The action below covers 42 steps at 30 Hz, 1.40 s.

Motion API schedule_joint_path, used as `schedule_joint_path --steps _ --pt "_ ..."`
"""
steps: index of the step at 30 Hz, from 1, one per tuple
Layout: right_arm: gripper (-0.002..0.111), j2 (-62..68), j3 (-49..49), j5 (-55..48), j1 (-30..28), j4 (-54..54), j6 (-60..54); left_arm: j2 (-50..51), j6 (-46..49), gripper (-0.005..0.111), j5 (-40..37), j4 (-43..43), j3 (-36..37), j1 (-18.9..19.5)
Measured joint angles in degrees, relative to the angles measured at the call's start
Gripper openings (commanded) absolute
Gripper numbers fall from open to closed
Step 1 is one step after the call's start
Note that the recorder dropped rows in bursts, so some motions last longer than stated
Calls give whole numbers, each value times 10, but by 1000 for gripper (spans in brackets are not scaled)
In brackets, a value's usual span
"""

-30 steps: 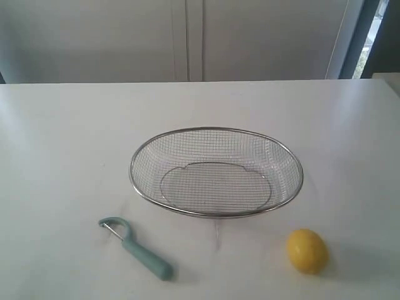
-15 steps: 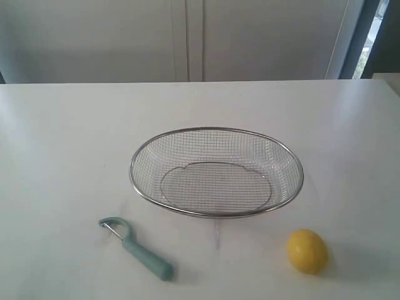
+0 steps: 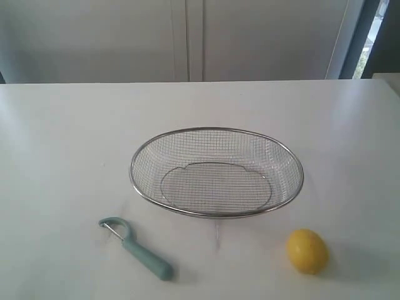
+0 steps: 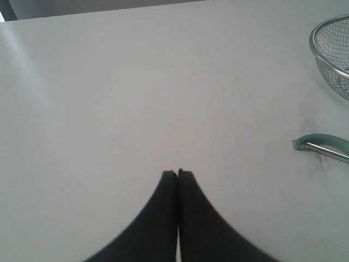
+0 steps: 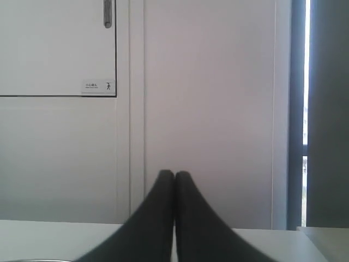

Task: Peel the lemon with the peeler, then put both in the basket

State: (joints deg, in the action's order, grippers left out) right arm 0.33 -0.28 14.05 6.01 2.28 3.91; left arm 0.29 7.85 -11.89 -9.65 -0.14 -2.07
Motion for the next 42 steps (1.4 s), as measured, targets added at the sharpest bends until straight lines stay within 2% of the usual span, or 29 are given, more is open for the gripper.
schedule_joint_path --steps 8,15,22,36,42 --pt "0 0 0 50 0 0 0 0 0 0 0 0 0 0" --pt "0 0 0 171 0 0 0 0 0 0 0 0 0 0" --pt "0 -1 0 246 0 -63 6 0 0 0 0 0 0 0" --pt "0 -1 -39 254 0 -100 10 0 0 0 0 0 0 0" --pt "0 45 -70 255 0 -106 11 0 0 0 0 0 0 0"
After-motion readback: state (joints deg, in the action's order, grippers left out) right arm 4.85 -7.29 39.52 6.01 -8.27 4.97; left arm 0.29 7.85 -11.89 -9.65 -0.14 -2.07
